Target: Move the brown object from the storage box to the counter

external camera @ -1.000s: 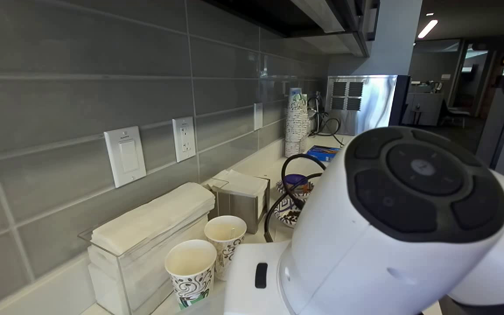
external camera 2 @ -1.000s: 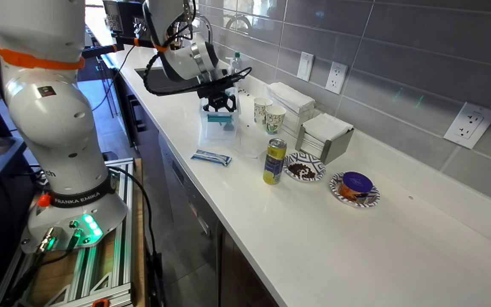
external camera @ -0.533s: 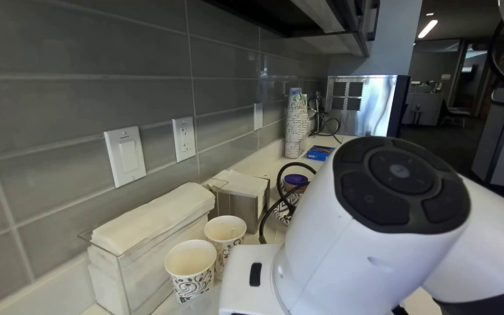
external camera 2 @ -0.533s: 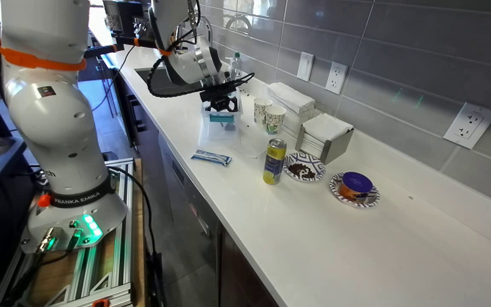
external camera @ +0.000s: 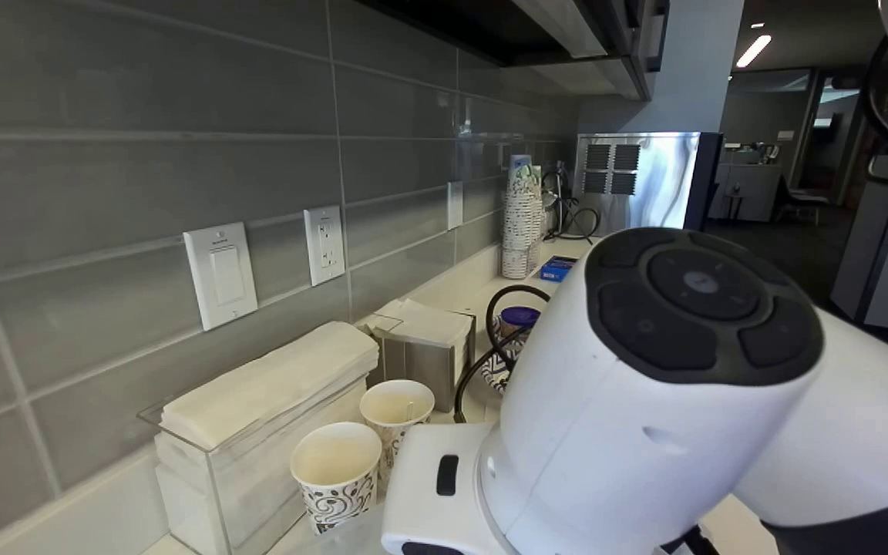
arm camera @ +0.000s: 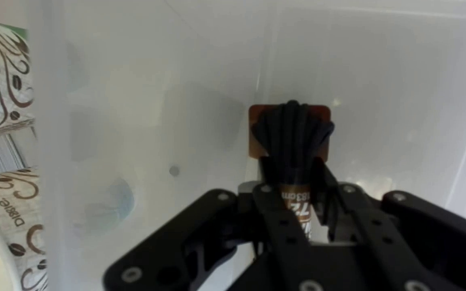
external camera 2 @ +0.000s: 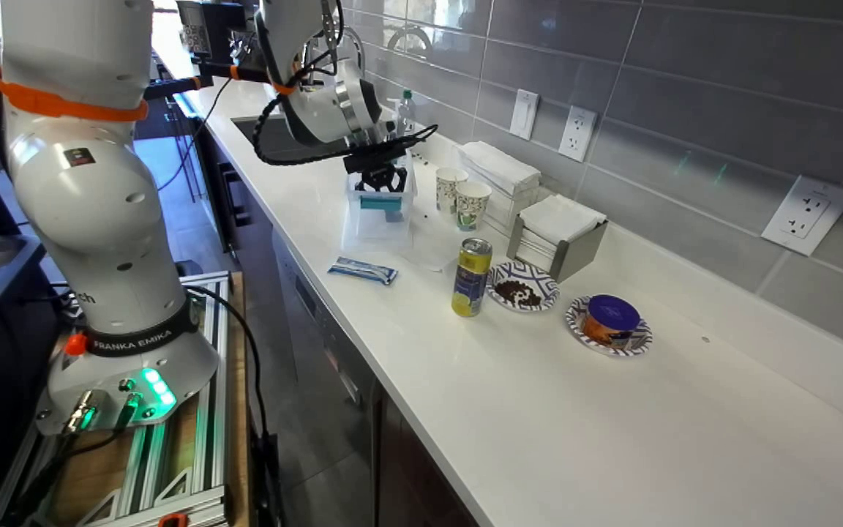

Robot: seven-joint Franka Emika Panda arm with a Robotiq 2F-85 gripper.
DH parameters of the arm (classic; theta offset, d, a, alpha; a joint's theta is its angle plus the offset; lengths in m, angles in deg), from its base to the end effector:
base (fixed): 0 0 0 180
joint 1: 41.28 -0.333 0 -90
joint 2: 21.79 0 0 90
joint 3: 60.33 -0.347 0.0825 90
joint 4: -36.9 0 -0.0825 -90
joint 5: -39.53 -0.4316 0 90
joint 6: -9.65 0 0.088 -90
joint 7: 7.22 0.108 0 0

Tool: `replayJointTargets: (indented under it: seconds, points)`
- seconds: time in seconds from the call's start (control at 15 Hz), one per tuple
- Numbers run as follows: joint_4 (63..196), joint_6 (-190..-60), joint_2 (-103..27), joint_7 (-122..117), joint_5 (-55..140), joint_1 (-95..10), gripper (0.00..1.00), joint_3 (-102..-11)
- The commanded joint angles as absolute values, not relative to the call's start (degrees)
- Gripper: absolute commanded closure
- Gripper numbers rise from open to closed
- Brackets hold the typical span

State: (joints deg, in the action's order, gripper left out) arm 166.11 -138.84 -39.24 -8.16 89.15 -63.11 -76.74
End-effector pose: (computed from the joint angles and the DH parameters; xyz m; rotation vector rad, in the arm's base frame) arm 0.4427 0.3696 0.2237 2.1314 1.8031 0.2620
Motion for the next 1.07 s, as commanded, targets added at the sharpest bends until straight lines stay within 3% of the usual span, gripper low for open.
replayJointTargets:
  seconds: [0.0, 0.6, 1.0]
  points:
    - [168.8, -139.7, -36.3, -13.4, 81.4, -61.0, 0.89, -78.8]
    - [173.0, -134.5, -22.8, -28.1, 56.0, -59.9, 0.93, -81.6]
    - [173.4, -119.3, -10.8, -29.1, 48.8, -60.9, 0.94, -79.7]
